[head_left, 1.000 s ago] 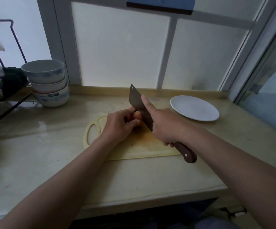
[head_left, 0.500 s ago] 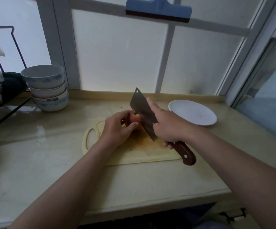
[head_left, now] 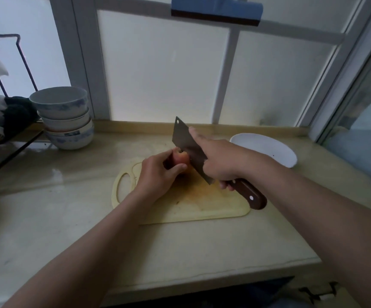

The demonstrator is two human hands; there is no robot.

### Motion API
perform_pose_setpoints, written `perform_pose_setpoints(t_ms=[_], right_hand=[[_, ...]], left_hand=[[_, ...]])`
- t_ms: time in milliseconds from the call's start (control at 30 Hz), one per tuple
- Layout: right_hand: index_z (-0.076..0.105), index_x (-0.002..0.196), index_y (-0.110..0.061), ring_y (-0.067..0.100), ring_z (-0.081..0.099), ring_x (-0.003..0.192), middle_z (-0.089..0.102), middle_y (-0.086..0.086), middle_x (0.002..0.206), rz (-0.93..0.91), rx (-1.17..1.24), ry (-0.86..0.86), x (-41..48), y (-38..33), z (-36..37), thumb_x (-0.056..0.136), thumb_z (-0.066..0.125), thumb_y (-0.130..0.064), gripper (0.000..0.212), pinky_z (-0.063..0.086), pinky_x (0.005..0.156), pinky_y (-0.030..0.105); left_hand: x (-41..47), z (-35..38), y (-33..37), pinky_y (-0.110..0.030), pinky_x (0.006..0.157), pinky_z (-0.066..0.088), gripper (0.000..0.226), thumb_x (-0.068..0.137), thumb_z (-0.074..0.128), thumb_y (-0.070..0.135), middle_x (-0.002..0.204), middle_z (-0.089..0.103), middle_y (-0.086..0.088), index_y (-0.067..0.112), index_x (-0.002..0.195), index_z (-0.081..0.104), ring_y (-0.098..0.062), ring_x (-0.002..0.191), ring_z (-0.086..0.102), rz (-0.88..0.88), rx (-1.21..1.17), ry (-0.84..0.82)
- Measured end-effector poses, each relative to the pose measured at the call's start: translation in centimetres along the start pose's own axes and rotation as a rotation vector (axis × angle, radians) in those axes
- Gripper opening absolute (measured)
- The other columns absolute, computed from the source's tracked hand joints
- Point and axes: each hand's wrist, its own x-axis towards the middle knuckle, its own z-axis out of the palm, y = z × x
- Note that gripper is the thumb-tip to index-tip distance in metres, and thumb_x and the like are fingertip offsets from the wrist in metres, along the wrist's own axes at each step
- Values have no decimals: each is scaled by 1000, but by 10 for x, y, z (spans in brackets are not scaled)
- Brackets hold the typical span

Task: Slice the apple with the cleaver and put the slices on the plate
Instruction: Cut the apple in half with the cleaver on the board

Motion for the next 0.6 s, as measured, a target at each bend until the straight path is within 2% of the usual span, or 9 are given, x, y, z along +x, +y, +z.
perform_pose_setpoints(t_ms=[200, 267, 333, 400, 467, 533, 600], right_hand=[[-20, 156, -58, 23, 66, 53, 58, 11, 97, -31, -35, 59, -10, 9, 25, 98, 47, 1, 106, 55, 42, 29], [-25, 153, -59, 27, 70, 60, 56, 8, 99, -42, -59, 95, -15, 14, 40, 97, 50, 1, 111, 59, 44, 34], [-26, 150, -62, 31, 72, 66, 58, 10, 101, -37, -23, 133, -15, 20, 47, 97, 50, 1, 112, 63, 49, 42], [-24, 150, -64, 32, 72, 67, 59, 11, 99, -32, 12, 144, -16, 23, 48, 99, 48, 1, 110, 64, 51, 44], [-22, 150, -66, 30, 73, 65, 59, 11, 100, -23, 31, 110, -17, 21, 42, 100, 47, 1, 108, 64, 51, 42], [-19, 151, -67, 20, 70, 52, 59, 11, 96, -14, 50, 66, -17, 21, 29, 101, 46, 0, 105, 61, 47, 37], [-15, 153, -65, 14, 62, 41, 64, 14, 84, -5, 77, 23, -17, 23, 11, 104, 44, -3, 99, 55, 46, 30]], left_hand=[[-2, -2, 3, -26, 87, 54, 50, 86, 78, 33, 111, 72, 4, 18, 132, 65, -10, 99, 66, -8, -9, -12], [-2, -3, 7, -24, 83, 53, 35, 93, 71, 31, 106, 75, 1, 17, 124, 70, -10, 93, 67, -33, -7, 30], [-1, -3, 8, -24, 81, 53, 28, 96, 67, 29, 103, 76, 0, 16, 120, 73, -10, 89, 67, -33, 4, 54], [-2, -4, 7, -23, 82, 52, 31, 96, 67, 29, 106, 74, 3, 18, 125, 70, -10, 94, 67, -21, -21, 26], [-2, -4, 4, -19, 85, 50, 45, 92, 71, 31, 114, 67, 10, 20, 135, 62, -9, 104, 65, -23, -73, -36], [-1, -5, 1, -22, 90, 51, 62, 86, 78, 32, 122, 59, 13, 23, 143, 54, -8, 110, 61, -26, -99, -102], [0, -3, 0, -23, 93, 52, 62, 81, 82, 34, 126, 58, 10, 26, 138, 57, -10, 111, 59, 34, -43, -140]])
